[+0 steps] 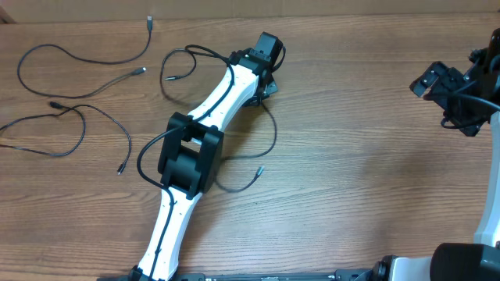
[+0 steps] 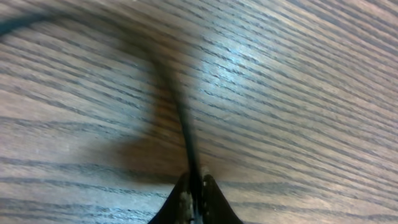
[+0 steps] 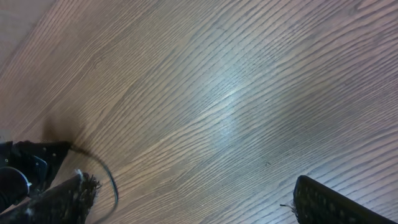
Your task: Untangle cables
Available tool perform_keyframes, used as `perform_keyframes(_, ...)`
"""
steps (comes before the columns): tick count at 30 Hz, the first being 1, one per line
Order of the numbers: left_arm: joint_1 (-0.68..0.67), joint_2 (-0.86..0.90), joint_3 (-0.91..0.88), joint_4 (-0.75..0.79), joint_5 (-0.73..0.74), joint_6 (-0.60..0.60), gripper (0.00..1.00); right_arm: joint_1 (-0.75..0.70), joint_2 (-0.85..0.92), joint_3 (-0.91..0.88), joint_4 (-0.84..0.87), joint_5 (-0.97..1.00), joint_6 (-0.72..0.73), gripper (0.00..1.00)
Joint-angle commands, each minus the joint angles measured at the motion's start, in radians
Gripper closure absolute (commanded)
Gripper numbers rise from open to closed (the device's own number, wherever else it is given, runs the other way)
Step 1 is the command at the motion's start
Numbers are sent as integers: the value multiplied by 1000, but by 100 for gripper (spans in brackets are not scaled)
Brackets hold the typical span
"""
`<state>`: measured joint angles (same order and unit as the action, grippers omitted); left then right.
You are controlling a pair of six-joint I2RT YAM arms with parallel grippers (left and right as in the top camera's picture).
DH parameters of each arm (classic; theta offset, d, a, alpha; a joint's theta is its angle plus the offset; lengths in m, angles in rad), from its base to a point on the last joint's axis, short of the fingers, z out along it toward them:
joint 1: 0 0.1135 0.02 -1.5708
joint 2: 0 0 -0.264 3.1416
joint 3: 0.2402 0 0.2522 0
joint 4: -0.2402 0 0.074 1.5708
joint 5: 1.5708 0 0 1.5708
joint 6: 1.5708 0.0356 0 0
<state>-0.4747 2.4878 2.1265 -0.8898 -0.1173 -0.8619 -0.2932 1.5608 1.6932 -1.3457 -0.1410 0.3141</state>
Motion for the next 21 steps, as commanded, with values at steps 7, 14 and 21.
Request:
perform_keyframes(7, -5, -19, 31, -59, 33, 77, 96, 0, 2, 8, 5, 6, -4, 0)
perform_keyframes(14, 11, -177, 97, -182, 114, 77, 96, 0, 2, 8, 5, 6, -4, 0)
perform_keyframes(21, 14, -409, 102, -207, 226, 145, 96, 0, 2, 8, 5, 6, -4, 0)
